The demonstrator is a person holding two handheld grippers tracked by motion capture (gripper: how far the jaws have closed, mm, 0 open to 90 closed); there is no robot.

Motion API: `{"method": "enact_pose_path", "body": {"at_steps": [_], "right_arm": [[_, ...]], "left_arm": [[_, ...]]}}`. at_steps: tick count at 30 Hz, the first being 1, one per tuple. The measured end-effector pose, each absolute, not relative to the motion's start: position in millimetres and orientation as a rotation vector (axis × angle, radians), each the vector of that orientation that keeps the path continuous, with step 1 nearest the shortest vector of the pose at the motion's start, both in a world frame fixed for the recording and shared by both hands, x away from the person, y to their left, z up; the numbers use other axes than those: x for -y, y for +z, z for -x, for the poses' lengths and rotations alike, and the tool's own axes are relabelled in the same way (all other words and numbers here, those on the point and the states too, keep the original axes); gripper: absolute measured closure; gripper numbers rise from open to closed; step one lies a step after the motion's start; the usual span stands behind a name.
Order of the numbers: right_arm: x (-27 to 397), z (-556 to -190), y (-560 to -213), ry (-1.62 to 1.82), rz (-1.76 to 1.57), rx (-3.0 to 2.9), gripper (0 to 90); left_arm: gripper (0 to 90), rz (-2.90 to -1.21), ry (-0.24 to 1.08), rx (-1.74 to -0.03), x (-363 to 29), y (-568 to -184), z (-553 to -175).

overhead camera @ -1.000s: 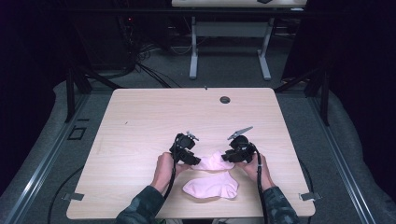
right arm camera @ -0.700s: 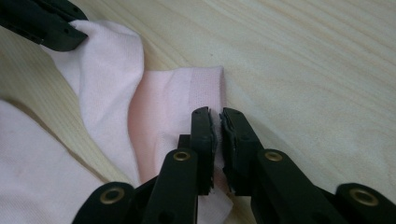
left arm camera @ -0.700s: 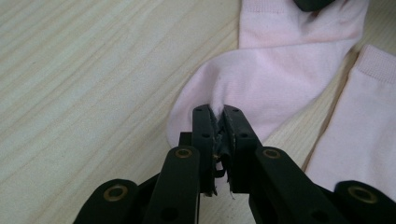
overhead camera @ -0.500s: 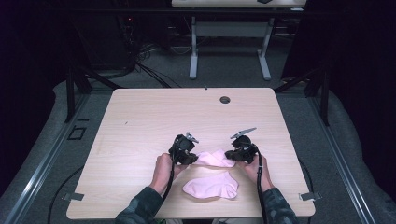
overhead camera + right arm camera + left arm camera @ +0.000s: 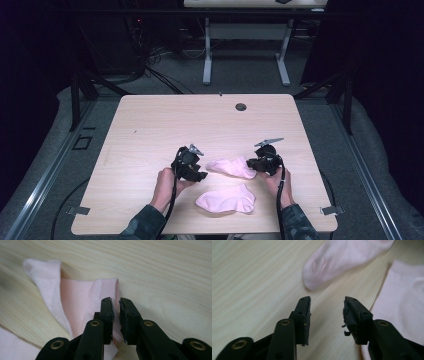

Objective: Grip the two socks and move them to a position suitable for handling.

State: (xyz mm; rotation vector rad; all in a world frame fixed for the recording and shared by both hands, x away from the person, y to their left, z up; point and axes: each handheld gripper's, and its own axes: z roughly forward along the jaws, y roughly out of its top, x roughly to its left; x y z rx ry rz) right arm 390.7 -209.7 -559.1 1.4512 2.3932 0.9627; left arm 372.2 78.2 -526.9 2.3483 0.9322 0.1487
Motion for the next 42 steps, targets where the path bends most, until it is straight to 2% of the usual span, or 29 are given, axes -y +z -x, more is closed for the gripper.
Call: {"method": "enact_pose_path", "body": {"at_steps": [4, 8, 10, 11, 12, 16, 19, 24, 27, 29, 31, 32, 34, 36, 40, 42], "right_arm": [[214, -393, -559, 0.977, -1.446, -2.394, 75.2], [212, -395, -560, 0.985, -1.412, -2.425, 69.4], [209, -397, -562, 0.97, -1.389, -2.449, 68.9], [208, -398, -563, 0.956, -1.381, -2.456, 69.3], [205, -399, -564, 0.948, -1.373, -2.469, 72.2], [201, -399, -567, 0.928, -1.362, -2.477, 82.5], [201, -399, -566, 0.905, -1.371, -2.461, 83.9], [203, -398, -567, 0.899, -1.443, -2.398, 84.2], [203, -398, -567, 0.915, -1.486, -2.357, 83.7], [204, -398, -567, 0.895, -1.494, -2.352, 82.8], [205, -397, -566, 0.909, -1.506, -2.349, 78.5], [205, -397, -566, 0.909, -1.506, -2.349, 78.5], [212, -393, -562, 0.955, -1.513, -2.328, 72.3], [216, -392, -560, 0.967, -1.507, -2.319, 71.1], [223, -393, -563, 0.961, -1.503, -2.363, 64.1], [221, -393, -567, 0.944, -1.488, -2.385, 64.4]], "left_arm": [[46.9, -2.311, 0.178, -0.957, -54, -514, -392], [44.8, -2.385, 0.15, -0.921, -19, -518, -413], [45.8, -2.441, 0.185, -0.917, -5, -525, -418], [47.7, -2.471, 0.16, -0.914, 1, -532, -421], [53.3, -2.491, 0.166, -0.916, 3, -536, -422], [82.9, -2.486, 0.184, -0.882, 2, -542, -418], [86.5, -2.467, 0.197, -0.811, -5, -537, -404], [86.6, -2.43, 0.187, -0.765, -21, -537, -382], [82.7, -2.441, 0.161, -0.759, -28, -539, -373], [76.6, -2.451, 0.107, -0.795, -41, -544, -365], [66.5, -2.446, 0.089, -0.823, -47, -544, -363], [66.5, -2.43, 0.073, -0.839, -54, -543, -361], [56.2, -2.37, 0.082, -0.902, -67, -537, -360], [53.5, -2.307, 0.094, -0.961, -76, -528, -363], [39.9, -2.246, 0.154, -1.04, -62, -513, -388], [41.2, -2.26, 0.164, -1.027, -53, -513, -393]]}}
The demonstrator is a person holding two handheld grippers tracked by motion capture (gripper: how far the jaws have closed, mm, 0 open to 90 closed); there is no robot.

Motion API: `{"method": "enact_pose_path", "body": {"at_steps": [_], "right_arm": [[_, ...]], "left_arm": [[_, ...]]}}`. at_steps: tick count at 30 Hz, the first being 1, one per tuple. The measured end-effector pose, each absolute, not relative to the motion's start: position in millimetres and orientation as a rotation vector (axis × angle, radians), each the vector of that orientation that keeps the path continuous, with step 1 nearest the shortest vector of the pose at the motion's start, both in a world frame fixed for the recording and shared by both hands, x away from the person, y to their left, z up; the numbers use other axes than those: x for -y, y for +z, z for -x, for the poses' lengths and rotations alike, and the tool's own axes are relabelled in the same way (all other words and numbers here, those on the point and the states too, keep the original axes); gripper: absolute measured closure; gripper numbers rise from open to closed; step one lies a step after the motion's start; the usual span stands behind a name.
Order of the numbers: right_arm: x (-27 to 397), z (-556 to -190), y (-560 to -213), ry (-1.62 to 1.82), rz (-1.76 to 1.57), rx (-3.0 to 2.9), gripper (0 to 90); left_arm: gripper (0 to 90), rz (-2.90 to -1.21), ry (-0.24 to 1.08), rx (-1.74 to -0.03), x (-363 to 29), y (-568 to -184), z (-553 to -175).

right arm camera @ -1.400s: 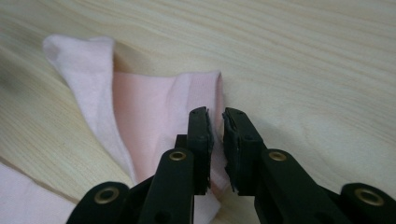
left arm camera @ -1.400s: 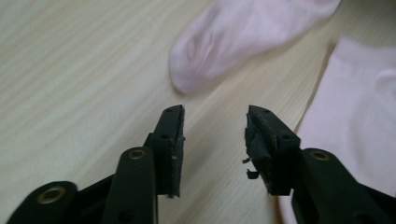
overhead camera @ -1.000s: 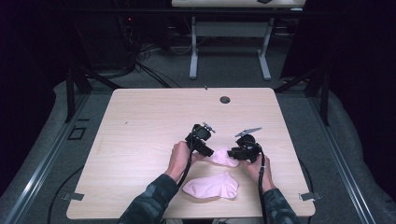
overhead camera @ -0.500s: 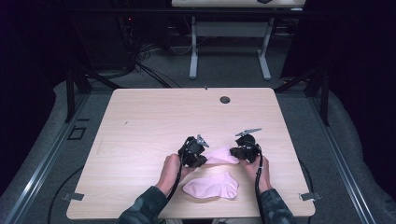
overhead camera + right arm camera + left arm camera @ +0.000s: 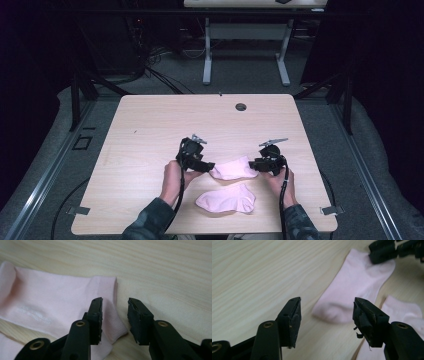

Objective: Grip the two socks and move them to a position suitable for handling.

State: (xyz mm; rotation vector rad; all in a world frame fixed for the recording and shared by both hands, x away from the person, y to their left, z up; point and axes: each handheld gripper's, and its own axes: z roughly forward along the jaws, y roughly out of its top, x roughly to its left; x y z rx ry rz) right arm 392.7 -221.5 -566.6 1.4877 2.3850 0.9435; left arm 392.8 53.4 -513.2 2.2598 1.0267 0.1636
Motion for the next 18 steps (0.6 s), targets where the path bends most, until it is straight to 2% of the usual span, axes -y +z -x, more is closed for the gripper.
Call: {"method": "enact_pose_path", "body": {"at_steps": [1, 3, 4, 6, 9, 14, 16, 17, 18], "right_arm": [[221, -393, -567, 0.944, -1.488, -2.385, 65.1], [219, -391, -567, 0.929, -1.459, -2.392, 70.2], [219, -391, -567, 0.929, -1.459, -2.392, 70.2], [217, -389, -567, 0.913, -1.446, -2.386, 76.2], [216, -387, -567, 0.907, -1.444, -2.374, 77.8], [215, -386, -568, 0.91, -1.47, -2.351, 77.2], [214, -385, -568, 0.911, -1.469, -2.353, 74.7], [214, -386, -567, 0.919, -1.471, -2.361, 68.4], [214, -386, -567, 0.919, -1.471, -2.361, 68.4]], "left_arm": [[41.2, -2.285, 0.161, -0.996, -44, -515, -396], [48.1, -2.385, 0.129, -0.95, -20, -529, -401], [51.1, -2.385, 0.129, -0.95, -20, -529, -401], [57.2, -2.463, 0.141, -0.917, -11, -537, -396], [60.8, -2.495, 0.165, -0.91, -14, -537, -391], [56.5, -2.524, 0.155, -0.944, -37, -538, -378], [52.4, -2.511, 0.139, -0.966, -50, -538, -372], [49.6, -2.476, 0.129, -1.0, -61, -535, -368], [46.0, -2.476, 0.129, -1.0, -61, -535, -368]]}}
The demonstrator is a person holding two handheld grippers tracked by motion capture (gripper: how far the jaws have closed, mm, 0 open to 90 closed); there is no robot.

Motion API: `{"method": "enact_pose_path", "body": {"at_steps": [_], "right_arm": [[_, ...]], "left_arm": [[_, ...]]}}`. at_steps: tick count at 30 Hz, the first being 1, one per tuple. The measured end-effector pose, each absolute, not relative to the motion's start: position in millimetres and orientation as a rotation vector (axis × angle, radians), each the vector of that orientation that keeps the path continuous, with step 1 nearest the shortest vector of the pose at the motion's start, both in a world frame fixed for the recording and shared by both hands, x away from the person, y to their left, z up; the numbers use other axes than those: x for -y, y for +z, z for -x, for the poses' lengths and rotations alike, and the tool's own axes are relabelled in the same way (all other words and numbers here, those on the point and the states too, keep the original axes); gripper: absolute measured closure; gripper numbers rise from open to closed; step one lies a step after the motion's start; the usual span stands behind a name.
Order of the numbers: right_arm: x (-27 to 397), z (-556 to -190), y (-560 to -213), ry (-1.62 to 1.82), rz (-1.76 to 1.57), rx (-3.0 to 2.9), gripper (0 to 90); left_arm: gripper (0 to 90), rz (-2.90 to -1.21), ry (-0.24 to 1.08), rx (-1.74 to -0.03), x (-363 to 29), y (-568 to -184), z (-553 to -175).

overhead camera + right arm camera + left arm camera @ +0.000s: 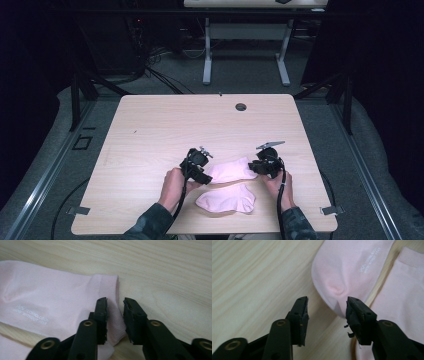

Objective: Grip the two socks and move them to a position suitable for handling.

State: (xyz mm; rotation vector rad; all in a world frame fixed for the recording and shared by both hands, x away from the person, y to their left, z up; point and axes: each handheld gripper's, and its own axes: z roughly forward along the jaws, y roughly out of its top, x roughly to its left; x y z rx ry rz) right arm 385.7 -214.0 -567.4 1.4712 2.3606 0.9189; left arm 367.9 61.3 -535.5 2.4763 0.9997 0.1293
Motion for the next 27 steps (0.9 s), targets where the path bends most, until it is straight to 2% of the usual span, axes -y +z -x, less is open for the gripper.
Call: {"method": "enact_pose_path", "body": {"at_steps": [1, 3, 6, 10, 16, 17, 18, 19, 22, 27], "right_arm": [[214, -386, -567, 0.924, -1.473, -2.369, 65.6], [219, -385, -565, 0.962, -1.468, -2.358, 58.5], [222, -384, -562, 0.973, -1.469, -2.354, 57.0], [224, -384, -562, 0.94, -1.462, -2.392, 55.7], [221, -384, -564, 0.886, -1.423, -2.442, 63.0], [219, -382, -564, 0.876, -1.406, -2.445, 68.3], [219, -382, -564, 0.876, -1.406, -2.445, 68.3], [218, -381, -565, 0.867, -1.381, -2.454, 74.3], [217, -380, -566, 0.902, -1.372, -2.462, 82.2], [217, -382, -568, 0.93, -1.371, -2.462, 85.1]], "left_arm": [[46.0, -2.445, 0.126, -1.016, -68, -533, -366], [39.2, -2.379, 0.139, -1.065, -77, -528, -368], [35.0, -2.357, 0.138, -1.086, -77, -527, -373], [35.0, -2.362, 0.121, -1.086, -64, -529, -385], [48.2, -2.438, 0.086, -1.099, -50, -546, -392], [55.2, -2.452, 0.082, -1.096, -49, -547, -392], [55.2, -2.46, 0.084, -1.09, -49, -549, -392], [61.9, -2.47, 0.089, -1.088, -49, -552, -391], [72.4, -2.472, 0.098, -1.083, -50, -553, -391], [86.3, -2.474, 0.107, -1.064, -51, -553, -392]]}}
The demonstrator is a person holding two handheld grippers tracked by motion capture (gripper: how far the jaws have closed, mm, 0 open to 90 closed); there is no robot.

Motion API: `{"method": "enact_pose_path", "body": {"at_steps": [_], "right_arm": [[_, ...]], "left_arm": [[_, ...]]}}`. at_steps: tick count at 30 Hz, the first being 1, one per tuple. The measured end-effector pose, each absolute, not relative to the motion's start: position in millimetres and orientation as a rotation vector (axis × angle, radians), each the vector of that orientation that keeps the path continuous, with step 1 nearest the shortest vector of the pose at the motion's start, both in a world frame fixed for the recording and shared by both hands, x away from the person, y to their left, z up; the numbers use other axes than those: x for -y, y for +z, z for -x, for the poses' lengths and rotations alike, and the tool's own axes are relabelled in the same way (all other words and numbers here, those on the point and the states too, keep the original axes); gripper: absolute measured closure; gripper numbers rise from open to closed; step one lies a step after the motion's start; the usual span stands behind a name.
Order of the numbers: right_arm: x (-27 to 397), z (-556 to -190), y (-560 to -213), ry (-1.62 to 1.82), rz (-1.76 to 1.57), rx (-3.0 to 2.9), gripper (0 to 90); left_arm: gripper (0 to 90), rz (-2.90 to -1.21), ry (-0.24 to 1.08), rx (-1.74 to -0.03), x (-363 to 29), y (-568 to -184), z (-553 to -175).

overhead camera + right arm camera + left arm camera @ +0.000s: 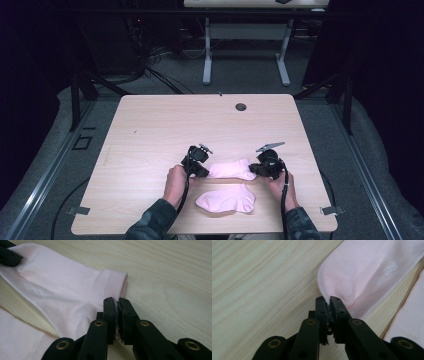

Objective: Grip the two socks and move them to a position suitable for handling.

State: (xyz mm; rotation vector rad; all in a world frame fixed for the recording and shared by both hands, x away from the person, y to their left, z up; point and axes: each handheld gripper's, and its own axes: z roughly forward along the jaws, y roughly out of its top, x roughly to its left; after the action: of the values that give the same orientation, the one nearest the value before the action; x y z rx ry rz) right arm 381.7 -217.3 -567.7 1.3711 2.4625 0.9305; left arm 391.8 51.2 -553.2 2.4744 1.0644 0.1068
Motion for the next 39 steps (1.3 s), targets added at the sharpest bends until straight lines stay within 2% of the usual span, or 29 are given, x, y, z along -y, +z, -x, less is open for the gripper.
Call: {"method": "enact_pose_path", "body": {"at_steps": [5, 12, 20, 26, 39], "right_arm": [[219, -381, -566, 0.974, -1.388, -2.448, 85.4], [217, -365, -526, 1.057, -1.318, -2.432, 85.3], [214, -337, -503, 1.089, -1.248, -2.443, 85.1], [212, -323, -503, 1.081, -1.226, -2.462, 85.1], [212, -300, -518, 1.046, -1.233, -2.511, 85.2]], "left_arm": [[88.1, -2.429, 0.115, -1.056, -57, -547, -389], [88.1, -2.318, 0.107, -1.031, -79, -510, -366], [88.0, -2.269, 0.083, -1.006, -93, -500, -342], [88.1, -2.282, 0.107, -0.988, -95, -503, -323], [88.1, -2.291, 0.049, -0.984, -97, -523, -301]]}}
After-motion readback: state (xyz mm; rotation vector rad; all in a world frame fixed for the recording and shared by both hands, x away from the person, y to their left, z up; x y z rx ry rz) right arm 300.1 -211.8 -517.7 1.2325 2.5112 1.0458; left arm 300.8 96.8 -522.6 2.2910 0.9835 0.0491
